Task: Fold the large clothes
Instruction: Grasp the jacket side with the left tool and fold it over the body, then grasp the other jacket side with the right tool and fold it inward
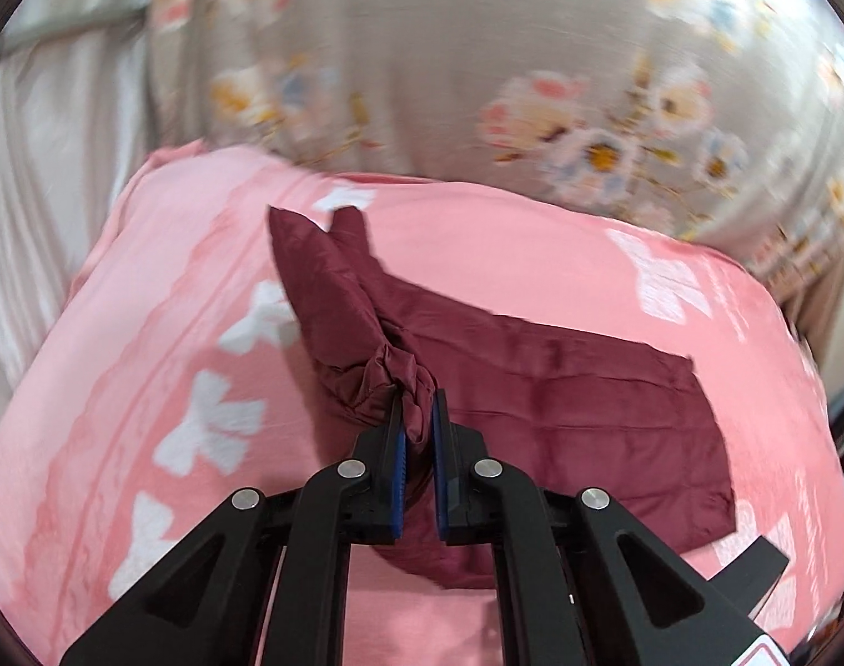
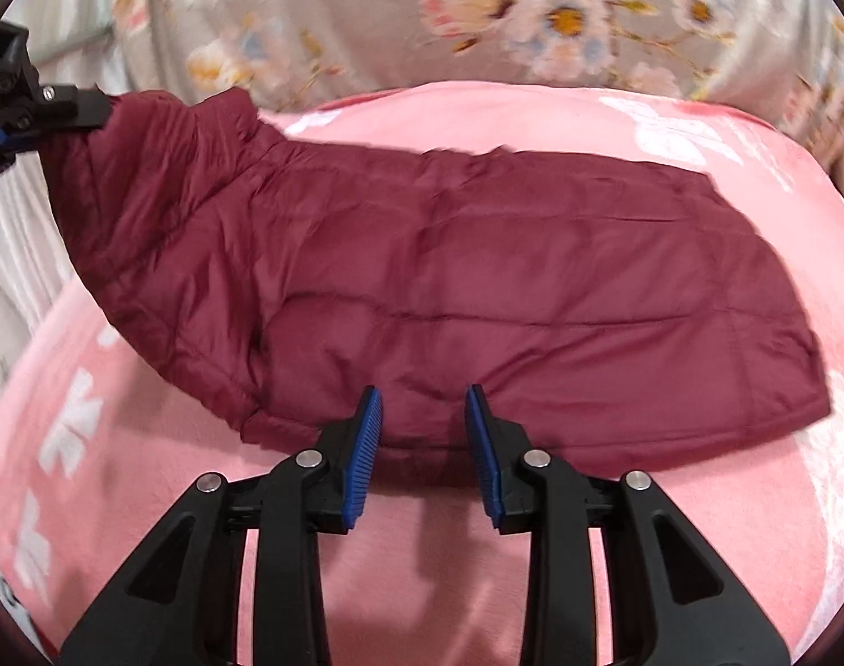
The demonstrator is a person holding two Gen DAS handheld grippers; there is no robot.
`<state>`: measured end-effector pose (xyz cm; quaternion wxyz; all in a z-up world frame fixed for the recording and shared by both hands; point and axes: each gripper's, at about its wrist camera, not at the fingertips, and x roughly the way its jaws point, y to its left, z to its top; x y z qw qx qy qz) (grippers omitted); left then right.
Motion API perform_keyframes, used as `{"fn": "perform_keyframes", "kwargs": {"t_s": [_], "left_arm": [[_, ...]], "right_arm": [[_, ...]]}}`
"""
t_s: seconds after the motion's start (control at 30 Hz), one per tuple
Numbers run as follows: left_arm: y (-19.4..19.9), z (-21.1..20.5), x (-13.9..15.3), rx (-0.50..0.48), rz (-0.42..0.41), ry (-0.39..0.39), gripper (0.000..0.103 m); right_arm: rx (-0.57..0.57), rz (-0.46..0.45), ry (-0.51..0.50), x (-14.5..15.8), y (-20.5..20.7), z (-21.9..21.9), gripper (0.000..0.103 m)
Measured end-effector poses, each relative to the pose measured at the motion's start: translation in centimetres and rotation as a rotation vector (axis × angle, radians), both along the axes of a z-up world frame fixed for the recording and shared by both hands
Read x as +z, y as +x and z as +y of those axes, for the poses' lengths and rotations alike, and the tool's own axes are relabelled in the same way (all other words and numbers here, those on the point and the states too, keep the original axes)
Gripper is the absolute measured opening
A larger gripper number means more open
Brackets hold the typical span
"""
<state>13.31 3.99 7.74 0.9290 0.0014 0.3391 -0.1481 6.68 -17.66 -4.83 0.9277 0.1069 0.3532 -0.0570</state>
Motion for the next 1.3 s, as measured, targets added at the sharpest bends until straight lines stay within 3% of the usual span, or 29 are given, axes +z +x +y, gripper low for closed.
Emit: {"fn": "perform_keyframes", "kwargs": {"t_s": [0.17,0.5,0.67,0.77,0.87,0.93,0.97,1.07,1.17,1.3], "left_arm": [[-1.7,-6.8,-0.1,-0.1,-0.021,0.061,0.004],[-4.3,-17.7,-4.3,-0.247,0.048,0.151,0.003],[-5.9,-21.6,-7.3,-0.321,0.112,0.19,0.002],[-6.4,-23.6,-10.1,-0.371,0.201,0.202,0.001],[-7.1,-23.1,-10.7,-0.37,0.237,0.173,0.007],[-7.9,-21.6,-8.9,-0.377,0.224,0.126,0.012],[-8.2,-21.0,-8.1,-0.38,0.21,0.106,0.02],[-8.9,-17.3,-4.5,-0.325,0.104,0.051,0.061],[-7.6,-13.4,-3.5,-0.148,0.04,0.113,0.062],[-4.3,-8.3,-5.7,0.021,0.15,0.101,0.06]], "right_arm": [[-0.117,-0.006,0.013,1.5,-3.0,-5.8,0.032],[-0.311,0.012,0.034,1.0,-8.9,-15.4,0.032],[-0.361,0.02,0.057,0.3,-11.1,-18.0,0.032],[-0.371,0.027,0.068,0.0,-11.7,-19.0,0.032],[-0.37,0.021,0.071,0.3,-12.3,-19.6,0.037],[-0.369,0.001,0.059,1.2,-12.5,-19.8,0.049],[-0.366,-0.017,0.055,1.9,-12.5,-19.9,0.05],[-0.336,-0.073,0.076,3.9,-11.9,-19.8,0.057],[-0.263,-0.127,0.136,5.7,-10.1,-18.7,0.063],[-0.139,-0.116,0.232,5.7,-6.1,-16.6,0.074]]}}
